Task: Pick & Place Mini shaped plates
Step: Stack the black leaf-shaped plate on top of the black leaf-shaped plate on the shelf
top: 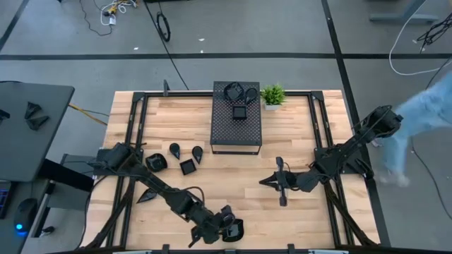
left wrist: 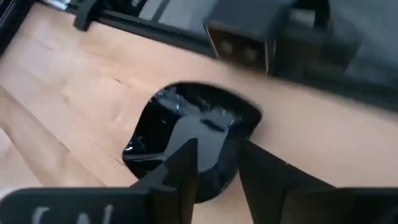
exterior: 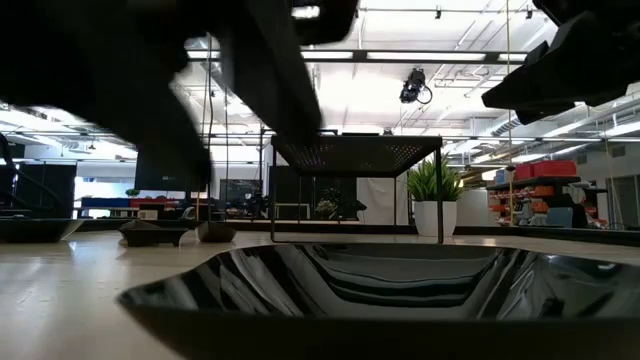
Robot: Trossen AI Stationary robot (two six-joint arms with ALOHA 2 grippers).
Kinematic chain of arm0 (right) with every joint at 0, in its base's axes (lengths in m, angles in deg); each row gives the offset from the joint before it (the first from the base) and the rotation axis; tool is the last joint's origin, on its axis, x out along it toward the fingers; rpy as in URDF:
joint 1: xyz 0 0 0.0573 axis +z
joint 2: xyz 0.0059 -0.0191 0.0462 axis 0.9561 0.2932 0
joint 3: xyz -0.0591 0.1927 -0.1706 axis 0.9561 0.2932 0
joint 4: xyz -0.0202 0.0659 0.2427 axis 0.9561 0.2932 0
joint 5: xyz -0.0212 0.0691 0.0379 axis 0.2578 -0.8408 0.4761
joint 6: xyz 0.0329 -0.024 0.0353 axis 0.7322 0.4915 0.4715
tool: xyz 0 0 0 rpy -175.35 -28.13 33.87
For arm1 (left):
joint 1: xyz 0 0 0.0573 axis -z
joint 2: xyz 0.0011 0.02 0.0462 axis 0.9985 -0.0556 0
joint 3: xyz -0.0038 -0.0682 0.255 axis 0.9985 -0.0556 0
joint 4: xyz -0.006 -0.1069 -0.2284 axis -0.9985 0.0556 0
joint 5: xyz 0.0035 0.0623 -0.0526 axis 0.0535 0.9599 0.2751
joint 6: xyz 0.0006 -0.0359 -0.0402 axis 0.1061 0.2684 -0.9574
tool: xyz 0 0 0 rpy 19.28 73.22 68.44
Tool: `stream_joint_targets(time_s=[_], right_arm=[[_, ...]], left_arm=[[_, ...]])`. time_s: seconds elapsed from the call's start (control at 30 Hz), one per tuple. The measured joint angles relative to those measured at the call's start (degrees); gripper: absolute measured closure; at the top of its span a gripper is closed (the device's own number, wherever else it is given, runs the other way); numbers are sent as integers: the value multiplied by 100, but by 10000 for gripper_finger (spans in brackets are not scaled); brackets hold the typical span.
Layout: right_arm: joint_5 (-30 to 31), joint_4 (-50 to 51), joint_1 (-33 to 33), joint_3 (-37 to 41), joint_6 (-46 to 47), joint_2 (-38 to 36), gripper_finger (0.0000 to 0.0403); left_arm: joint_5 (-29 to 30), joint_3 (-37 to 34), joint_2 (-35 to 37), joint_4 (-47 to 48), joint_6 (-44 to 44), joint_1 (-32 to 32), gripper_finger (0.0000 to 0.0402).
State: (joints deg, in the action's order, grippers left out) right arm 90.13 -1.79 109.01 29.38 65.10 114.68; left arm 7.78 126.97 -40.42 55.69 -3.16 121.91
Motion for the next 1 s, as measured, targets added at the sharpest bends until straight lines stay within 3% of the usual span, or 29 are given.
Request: stream_joint_targets(time_s=[0.17, 0.33, 0.77, 1.0], right_arm=[[-2, -22, -2, 0, 61, 0, 396], [-2, -24, -5, 0, 50, 0, 394], [-2, 71, -5, -7, 42, 0, 393], [-2, 98, -5, -7, 39, 0, 390]], left_arm=[[8, -1, -84, 155, 716, -83, 267], [-93, -3, -84, 381, 936, -80, 276], [-84, -5, -337, -74, 1333, -162, 285], [-143, -5, -337, -144, 1221, -207, 322]])
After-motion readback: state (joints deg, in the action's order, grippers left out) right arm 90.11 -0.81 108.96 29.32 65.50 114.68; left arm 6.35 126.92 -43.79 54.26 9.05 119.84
